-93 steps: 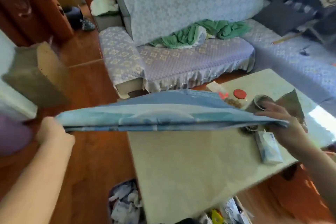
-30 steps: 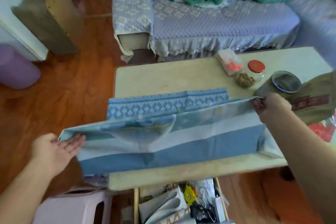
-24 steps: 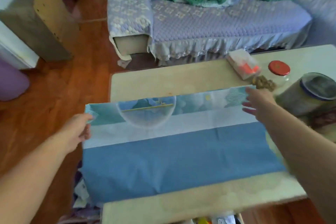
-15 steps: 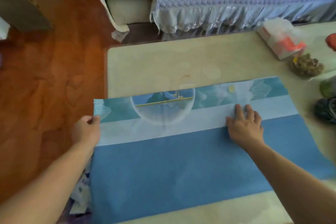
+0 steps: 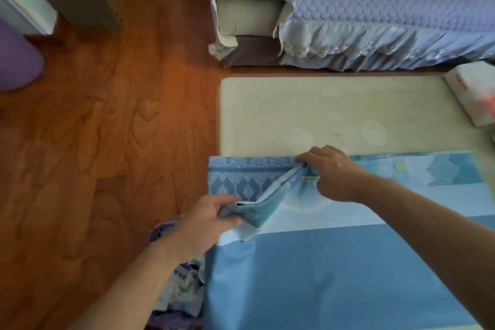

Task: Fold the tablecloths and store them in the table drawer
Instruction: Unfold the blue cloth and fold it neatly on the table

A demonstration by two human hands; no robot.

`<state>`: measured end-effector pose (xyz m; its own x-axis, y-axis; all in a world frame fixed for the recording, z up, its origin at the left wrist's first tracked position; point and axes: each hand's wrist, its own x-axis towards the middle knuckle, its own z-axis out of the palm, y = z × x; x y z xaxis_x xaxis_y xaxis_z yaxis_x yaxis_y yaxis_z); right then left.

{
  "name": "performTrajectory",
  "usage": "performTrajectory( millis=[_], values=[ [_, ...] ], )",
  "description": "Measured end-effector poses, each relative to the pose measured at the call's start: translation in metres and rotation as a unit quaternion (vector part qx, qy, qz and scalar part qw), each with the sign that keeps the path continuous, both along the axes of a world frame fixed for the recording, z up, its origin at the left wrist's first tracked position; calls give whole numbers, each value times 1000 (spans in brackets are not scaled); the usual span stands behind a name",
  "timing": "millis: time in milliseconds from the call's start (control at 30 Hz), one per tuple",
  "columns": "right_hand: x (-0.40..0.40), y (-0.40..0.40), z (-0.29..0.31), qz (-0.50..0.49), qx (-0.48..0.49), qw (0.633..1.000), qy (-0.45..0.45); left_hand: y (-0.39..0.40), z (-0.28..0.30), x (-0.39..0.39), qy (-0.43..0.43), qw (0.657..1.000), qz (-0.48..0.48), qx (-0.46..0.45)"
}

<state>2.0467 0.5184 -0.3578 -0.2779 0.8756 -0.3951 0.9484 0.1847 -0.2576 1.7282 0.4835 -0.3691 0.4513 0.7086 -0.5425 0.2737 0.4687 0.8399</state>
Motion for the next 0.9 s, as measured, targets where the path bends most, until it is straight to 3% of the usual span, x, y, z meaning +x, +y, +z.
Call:
performTrajectory(
  millis=[67, 133, 200, 300, 433, 600, 700, 767, 833, 900],
  values=[
    [11, 3, -3, 12, -13, 1000, -24, 0, -11, -5, 20, 998, 54, 2],
    [30, 11, -2, -2, -46, 994, -99, 6, -27, -7, 59, 983, 171, -35],
    [49, 18, -3, -32, -83, 979, -184, 14, -43, -6, 164, 959, 229, -41],
    [75, 22, -16, -35, -68, 965, -252, 19, -49, 0, 273, 940, 202, 19],
    [104, 10, -37, -46, 71, 972, -220, 16, -46, 8, 316, 927, 182, 91],
    [107, -6, -52, -138, 92, 960, -227, 5, -47, 12, 383, 888, 193, 164],
    [90, -12, -57, -240, 154, 945, -158, -11, -36, 39, 493, 805, 110, 311],
    [68, -21, -60, -308, 199, 926, -94, -27, -36, 75, 471, 786, -44, 398],
    [53, -39, -64, -325, 223, 917, -62, -40, -50, 102, 462, 774, -148, 406],
    [70, -59, -70, -354, 195, 912, -70, -41, -62, 106, 494, 770, -164, 369]
  ],
)
